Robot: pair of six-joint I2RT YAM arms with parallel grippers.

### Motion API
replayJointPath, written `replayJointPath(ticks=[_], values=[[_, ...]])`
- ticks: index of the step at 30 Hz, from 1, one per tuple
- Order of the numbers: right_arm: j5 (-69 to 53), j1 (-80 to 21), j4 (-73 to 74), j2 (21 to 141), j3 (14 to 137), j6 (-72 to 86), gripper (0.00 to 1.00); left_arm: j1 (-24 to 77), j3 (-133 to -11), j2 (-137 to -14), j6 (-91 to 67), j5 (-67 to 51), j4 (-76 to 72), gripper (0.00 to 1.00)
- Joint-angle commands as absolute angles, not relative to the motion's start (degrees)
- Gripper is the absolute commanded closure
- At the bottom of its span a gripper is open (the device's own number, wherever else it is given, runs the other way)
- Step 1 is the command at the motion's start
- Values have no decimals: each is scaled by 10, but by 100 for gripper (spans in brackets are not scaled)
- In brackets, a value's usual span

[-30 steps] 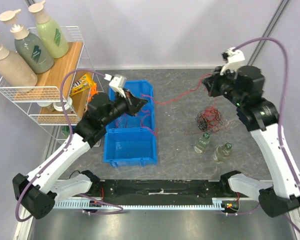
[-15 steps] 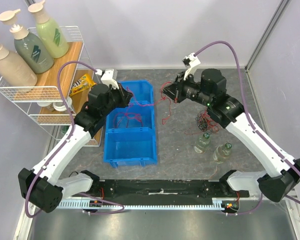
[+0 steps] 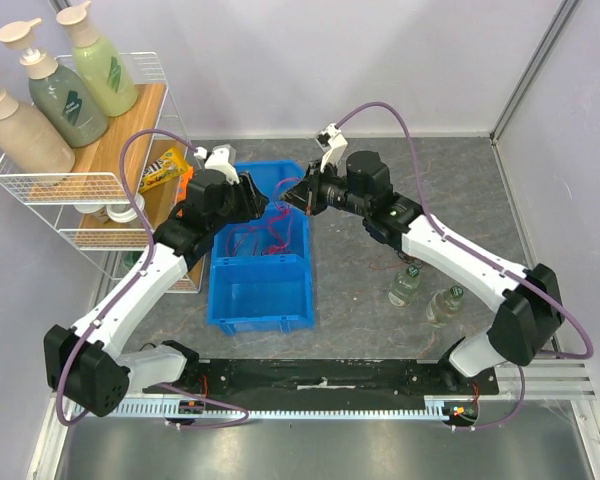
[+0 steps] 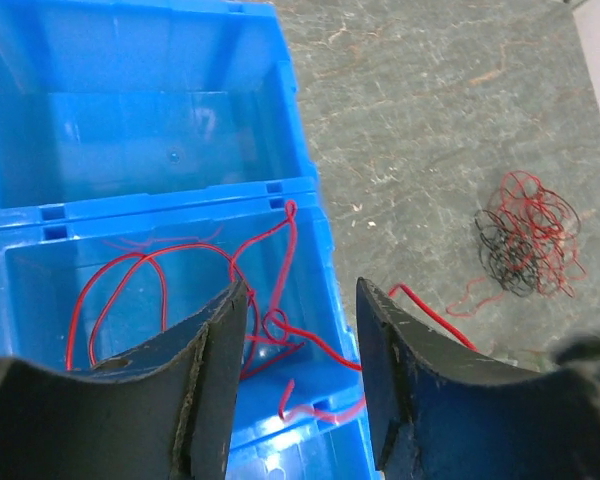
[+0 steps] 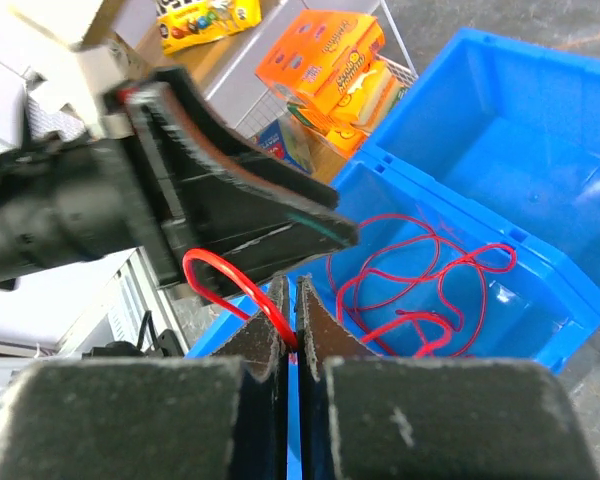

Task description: Untangle the cables

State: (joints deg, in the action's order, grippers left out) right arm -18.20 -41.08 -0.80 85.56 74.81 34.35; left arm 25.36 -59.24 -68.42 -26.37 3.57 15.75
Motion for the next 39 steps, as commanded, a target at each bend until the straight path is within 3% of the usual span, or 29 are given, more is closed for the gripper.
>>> replayJointPath(ticks=[1, 9, 14, 19, 20, 27, 31, 35, 39], values=[[-176, -410, -106, 885, 723, 388, 100, 251, -613, -634, -266, -19, 166, 46], [-210, -441, -114, 996, 769, 403, 100, 251, -636, -534, -253, -124, 143, 47], [-190, -458, 25, 1092, 857, 367, 98, 251, -655, -504, -289, -225, 76, 47], [-56, -458, 158, 1061, 881, 275, 45, 257, -666, -521, -307, -281, 37, 46], [-37, -454, 181, 1046, 877, 261, 40, 257, -671, -528, -310, -290, 36, 46], [-62, -365, 226, 878, 749, 193, 30, 325, -673, -574, -304, -324, 2, 46], [-4, -256, 236, 772, 667, 205, 22, 375, -670, -621, -298, -305, -17, 46], [127, -127, 263, 761, 613, 252, 21, 443, -676, -693, -264, -264, -11, 47], [77, -22, 254, 786, 574, 258, 25, 475, -722, -798, -222, -212, 64, 48]])
